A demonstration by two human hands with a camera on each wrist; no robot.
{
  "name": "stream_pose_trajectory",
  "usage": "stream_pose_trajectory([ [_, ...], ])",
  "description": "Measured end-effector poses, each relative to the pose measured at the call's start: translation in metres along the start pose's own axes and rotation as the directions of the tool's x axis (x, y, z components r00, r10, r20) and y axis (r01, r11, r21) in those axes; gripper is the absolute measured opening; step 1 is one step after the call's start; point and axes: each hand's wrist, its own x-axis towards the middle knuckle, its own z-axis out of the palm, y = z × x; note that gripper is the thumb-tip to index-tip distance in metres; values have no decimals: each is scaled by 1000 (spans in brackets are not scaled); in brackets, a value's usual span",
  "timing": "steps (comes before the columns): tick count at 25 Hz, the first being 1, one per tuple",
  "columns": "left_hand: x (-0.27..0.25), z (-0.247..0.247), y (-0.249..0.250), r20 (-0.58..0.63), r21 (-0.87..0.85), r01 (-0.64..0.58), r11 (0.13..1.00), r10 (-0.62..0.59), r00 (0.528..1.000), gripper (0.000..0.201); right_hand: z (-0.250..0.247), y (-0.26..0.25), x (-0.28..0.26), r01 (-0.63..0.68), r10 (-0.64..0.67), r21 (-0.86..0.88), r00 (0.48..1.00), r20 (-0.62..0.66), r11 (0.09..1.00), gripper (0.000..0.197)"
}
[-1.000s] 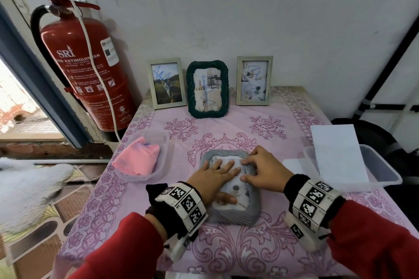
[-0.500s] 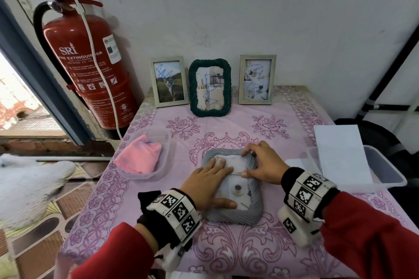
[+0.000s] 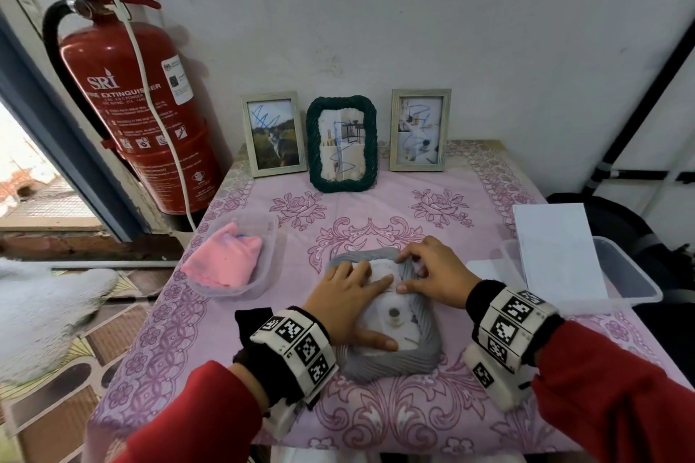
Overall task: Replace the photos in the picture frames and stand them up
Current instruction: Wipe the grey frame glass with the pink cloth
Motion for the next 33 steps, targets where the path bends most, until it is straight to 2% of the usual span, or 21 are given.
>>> stream_pose_trajectory([
  [4,0,2,-3,-18,-18,10,1000,-11,1000,101,2,-2,-1,-24,24,-13,1000,-10,1000,49],
  [9,3,2,-7,-21,-76,-14,997,12,1000,98,-1,1,1,-4,4,10,1000,-17,1000,61],
  [12,8,1,-5,-20,-46,-22,999,21,1000,100,-3,3,4,-10,11,-38,999,34,999,61],
  [19,10,-3,-2,-4,4,-8,1000,8,1000,101,-2,6,6,-23,24,-21,999,39,1000,62],
  [28,18,-8,-3,84,-1,-3,1000,3,996,103,0,8,2,-17,17,39,1000,-10,999,60],
  [33,18,-5,-4,23,-46,-7,999,8,1000,109,1,8,-2,34,-31,83,999,-33,996,53],
])
